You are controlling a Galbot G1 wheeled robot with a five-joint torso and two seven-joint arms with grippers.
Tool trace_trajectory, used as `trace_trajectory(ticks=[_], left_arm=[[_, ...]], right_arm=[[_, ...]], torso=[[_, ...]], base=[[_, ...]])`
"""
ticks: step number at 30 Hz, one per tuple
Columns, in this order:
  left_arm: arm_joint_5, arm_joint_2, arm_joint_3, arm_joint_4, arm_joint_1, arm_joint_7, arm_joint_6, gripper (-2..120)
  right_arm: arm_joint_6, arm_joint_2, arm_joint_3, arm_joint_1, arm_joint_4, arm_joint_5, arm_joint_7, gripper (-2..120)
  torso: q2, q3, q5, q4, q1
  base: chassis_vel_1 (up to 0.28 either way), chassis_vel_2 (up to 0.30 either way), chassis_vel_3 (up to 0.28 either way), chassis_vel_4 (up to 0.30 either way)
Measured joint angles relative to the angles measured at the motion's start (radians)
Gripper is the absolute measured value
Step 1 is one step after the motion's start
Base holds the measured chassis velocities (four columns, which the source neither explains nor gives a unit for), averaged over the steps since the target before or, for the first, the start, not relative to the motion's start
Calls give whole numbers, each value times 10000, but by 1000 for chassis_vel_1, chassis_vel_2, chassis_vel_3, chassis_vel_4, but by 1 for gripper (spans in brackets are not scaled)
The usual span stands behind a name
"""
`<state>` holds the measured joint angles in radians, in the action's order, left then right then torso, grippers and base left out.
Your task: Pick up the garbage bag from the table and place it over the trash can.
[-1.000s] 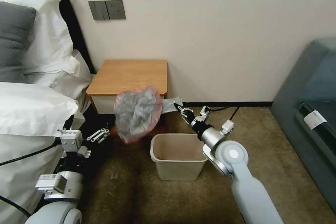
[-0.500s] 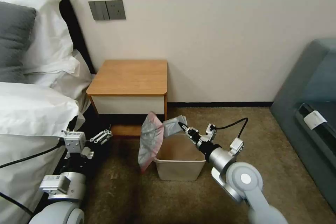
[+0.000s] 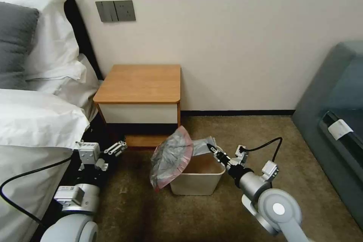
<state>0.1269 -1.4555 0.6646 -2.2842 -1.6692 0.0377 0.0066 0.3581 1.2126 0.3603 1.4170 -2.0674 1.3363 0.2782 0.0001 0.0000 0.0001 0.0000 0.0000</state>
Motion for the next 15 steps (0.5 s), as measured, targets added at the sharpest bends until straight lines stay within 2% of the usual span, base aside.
trace_trajectory(ticks=[5, 15], left_arm=[[-22, -103, -47, 149, 56, -2, -19, 100], [-29, -236, -97, 380, 247, -46, -30, 100]], right_arm=[[332, -162, -12, -90, 170, 311, 531, 0], [426, -252, -259, -492, 890, 280, 1032, 0]], torso=[[0, 0, 0, 0, 0], [-1, 0, -1, 0, 0]], base=[[0, 0, 0, 0], [0, 0, 0, 0]])
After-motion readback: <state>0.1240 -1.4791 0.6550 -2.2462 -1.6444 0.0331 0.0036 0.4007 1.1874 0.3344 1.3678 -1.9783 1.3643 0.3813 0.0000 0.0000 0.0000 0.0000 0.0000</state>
